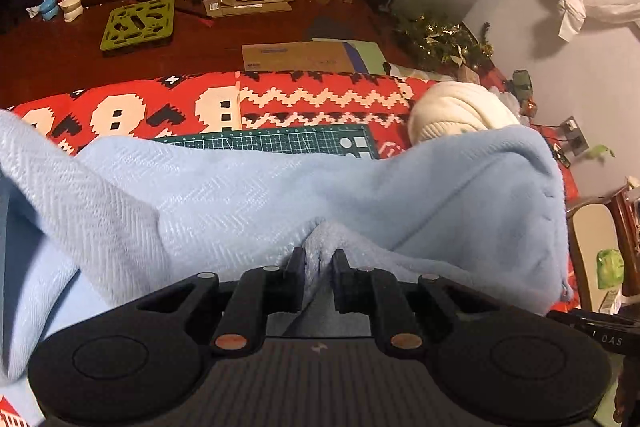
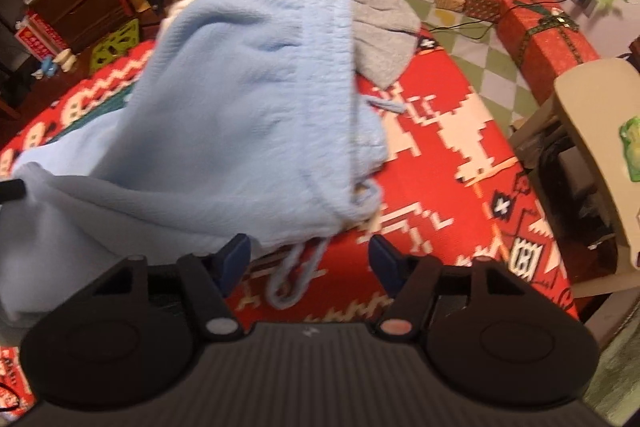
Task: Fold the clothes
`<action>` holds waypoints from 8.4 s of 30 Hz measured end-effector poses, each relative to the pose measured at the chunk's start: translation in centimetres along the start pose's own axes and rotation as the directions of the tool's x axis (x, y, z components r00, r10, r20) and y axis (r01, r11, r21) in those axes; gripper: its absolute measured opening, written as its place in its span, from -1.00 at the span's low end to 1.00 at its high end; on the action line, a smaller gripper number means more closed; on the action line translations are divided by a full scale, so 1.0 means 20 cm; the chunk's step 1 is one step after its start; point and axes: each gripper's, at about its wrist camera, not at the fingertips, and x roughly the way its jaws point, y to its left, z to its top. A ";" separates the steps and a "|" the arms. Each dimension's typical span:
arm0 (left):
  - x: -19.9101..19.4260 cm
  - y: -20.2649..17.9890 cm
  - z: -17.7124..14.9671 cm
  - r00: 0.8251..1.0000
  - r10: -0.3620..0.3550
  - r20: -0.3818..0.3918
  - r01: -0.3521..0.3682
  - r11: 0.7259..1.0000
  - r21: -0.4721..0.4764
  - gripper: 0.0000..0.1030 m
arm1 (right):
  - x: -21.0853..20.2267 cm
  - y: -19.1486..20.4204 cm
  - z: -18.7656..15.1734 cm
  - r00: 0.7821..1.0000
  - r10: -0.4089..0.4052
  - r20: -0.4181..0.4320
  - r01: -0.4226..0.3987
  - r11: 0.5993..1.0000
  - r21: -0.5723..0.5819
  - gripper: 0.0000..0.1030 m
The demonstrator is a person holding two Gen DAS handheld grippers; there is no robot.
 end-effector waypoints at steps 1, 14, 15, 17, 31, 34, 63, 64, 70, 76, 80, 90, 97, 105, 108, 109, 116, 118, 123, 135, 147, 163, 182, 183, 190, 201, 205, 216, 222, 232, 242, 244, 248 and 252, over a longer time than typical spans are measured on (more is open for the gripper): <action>0.01 0.00 0.00 1.000 -0.002 -0.002 0.002 1.000 0.000 -0.75 | 0.01 -0.01 0.00 1.000 -0.016 0.014 0.016 1.000 -0.014 0.32; -0.03 0.07 -0.05 0.997 -0.074 -0.020 0.072 0.994 -0.080 -0.75 | 0.04 0.04 0.21 0.991 0.090 0.095 -0.080 0.992 -0.098 -1.00; -0.05 0.07 -0.05 0.996 -0.082 -0.015 0.081 0.993 -0.087 -0.75 | 0.02 0.01 0.22 0.983 0.157 0.095 -0.152 0.987 -0.059 -1.00; -0.10 0.05 -0.06 0.997 -0.080 -0.002 0.079 0.994 -0.081 -0.75 | -0.03 0.02 0.24 0.976 0.190 0.106 -0.185 0.981 -0.057 -1.00; -0.08 0.06 -0.09 0.998 -0.062 0.001 0.062 0.994 -0.093 -0.75 | 0.22 -0.13 0.21 0.986 0.167 0.019 -0.167 0.985 0.042 0.28; -0.09 0.06 -0.11 0.998 -0.064 0.008 0.064 0.992 -0.108 -0.75 | 0.21 -0.10 0.23 0.982 0.188 0.027 -0.189 0.982 0.023 0.01; -0.23 0.11 -0.07 0.996 -0.023 0.083 0.033 0.992 -0.119 -0.84 | 0.15 0.54 0.86 0.954 0.253 0.162 -0.216 0.953 -0.213 -0.41; -0.22 0.09 -0.10 0.998 -0.030 0.062 0.036 0.994 -0.107 -0.84 | 0.12 0.53 0.85 0.952 0.250 0.177 -0.211 0.955 -0.210 -0.38; -0.20 0.00 -0.22 0.999 -0.040 0.014 0.040 0.999 -0.017 -0.54 | -0.09 0.35 0.72 0.943 0.237 0.232 -0.192 0.961 -0.198 0.07; -0.20 -0.05 -0.27 0.999 -0.050 -0.018 0.050 0.999 0.017 -0.49 | -0.24 0.10 0.43 0.964 0.167 0.205 -0.138 0.979 -0.149 0.33; -0.19 -0.06 -0.31 0.998 -0.049 -0.047 0.049 0.999 0.013 -0.44 | -0.16 -0.04 0.19 0.983 0.118 0.141 -0.102 0.988 -0.112 0.39; -0.16 -0.10 -0.33 0.994 -0.012 -0.104 0.021 0.997 0.079 -0.41 | 0.19 -0.07 -0.03 0.990 0.082 0.113 -0.056 0.975 -0.217 0.50; -0.13 -0.12 -0.32 0.993 0.015 -0.116 -0.005 0.996 0.085 -0.38 | 0.35 -0.01 0.12 0.979 0.133 0.154 -0.069 0.928 -0.366 0.57; -0.12 -0.14 -0.33 0.993 0.032 -0.114 -0.023 0.997 0.079 -0.34 | 0.44 0.13 0.25 0.980 0.177 0.087 -0.093 0.803 -0.589 0.38; -0.13 -0.14 -0.33 0.993 0.035 -0.112 -0.026 0.997 0.074 -0.33 | 0.43 0.20 0.23 0.985 0.152 0.076 -0.061 0.733 -0.678 0.07; -0.13 -0.14 -0.33 0.993 0.034 -0.112 -0.026 0.997 0.070 -0.33 | 0.41 0.22 0.21 0.987 0.144 0.075 -0.051 0.716 -0.697 0.01; -0.18 -0.15 -0.33 0.994 0.013 -0.112 -0.005 0.997 0.072 -0.34 | 0.24 0.16 0.09 0.993 0.109 -0.052 -0.116 0.724 -0.680 -0.51; -0.19 -0.16 -0.33 0.993 0.002 -0.114 0.007 0.997 0.079 -0.34 | 0.16 0.13 0.03 0.991 0.094 -0.100 -0.136 0.751 -0.646 -0.54; -0.22 -0.18 -0.34 0.991 -0.044 -0.125 0.056 0.994 0.097 -0.34 | 0.00 -0.05 -0.04 0.976 0.087 -0.201 -0.173 0.871 -0.460 -0.57; -0.21 -0.24 -0.39 0.981 -0.113 -0.157 0.128 0.987 0.093 -0.34 | -0.03 -0.56 -0.10 0.958 -0.189 -0.213 0.083 0.901 -0.426 -0.55; -0.28 -0.08 -0.43 0.989 -0.037 -0.142 0.036 0.999 -0.007 -0.19 | -0.05 -0.53 -0.08 0.985 -0.169 -0.035 0.146 0.921 -0.360 0.85; -0.43 0.02 -0.36 0.987 0.158 -0.005 -0.158 0.987 -0.024 0.68 | -0.14 0.26 0.27 0.982 0.151 0.113 -0.087 0.895 -0.437 0.99; 0.11 0.29 -0.55 0.955 0.252 -0.159 -0.247 0.968 0.045 0.83 | 0.53 0.56 -0.03 1.000 0.013 -0.021 -0.021 0.892 -0.452 0.99; 0.12 0.29 -0.56 0.958 0.249 -0.145 -0.243 0.968 0.058 0.88 | 0.54 0.55 -0.02 0.999 0.021 -0.027 -0.031 0.900 -0.434 0.99; 0.10 0.28 -0.69 0.966 0.260 0.000 -0.259 0.964 0.061 1.00 | 0.58 0.52 0.00 0.999 0.025 -0.025 -0.032 0.941 -0.337 0.99; 0.07 0.27 -0.78 0.959 0.262 0.106 -0.269 0.961 0.062 1.00 | 0.57 0.54 -0.03 1.000 0.026 0.001 -0.025 0.948 -0.319 0.99; 0.09 0.28 -0.72 0.969 0.242 0.043 -0.244 0.968 0.053 0.94 | 0.50 0.54 0.07 0.998 0.064 0.009 -0.058 0.956 -0.288 0.97; -0.12 0.38 -0.62 0.986 0.163 0.033 -0.160 0.985 -0.065 0.47 | 0.06 0.10 0.49 0.964 -0.026 0.263 0.065 0.988 -0.139 0.85; -0.20 0.34 -0.55 0.982 0.180 0.063 -0.177 0.983 -0.049 0.48 | 0.24 -0.26 0.67 0.983 -0.067 0.172 0.071 0.997 -0.017 0.59; -0.22 0.25 -0.50 0.981 0.186 0.051 -0.186 0.983 -0.009 0.48 | 0.60 -0.40 0.56 0.997 0.042 0.068 -0.046 0.997 0.054 0.53; -0.19 0.16 -0.48 0.981 0.189 0.044 -0.189 0.982 -0.003 0.49 | 0.62 -0.22 0.54 0.993 0.043 0.109 -0.017 0.973 -0.229 -0.06; -0.19 0.15 -0.48 0.981 0.190 0.045 -0.190 0.982 -0.004 0.49 | 0.58 -0.19 0.53 0.991 0.039 0.128 -0.002 0.962 -0.275 -0.25; -0.20 0.13 -0.47 0.979 0.197 0.060 -0.196 0.980 -0.008 0.49 | 0.43 -0.18 0.54 0.982 0.058 0.181 -0.007 0.963 -0.269 -0.58; -0.22 0.12 -0.44 0.975 0.209 0.080 -0.208 0.978 -0.027 0.49 | 0.24 -0.19 0.63 0.960 0.087 0.265 -0.026 0.974 -0.226 -0.60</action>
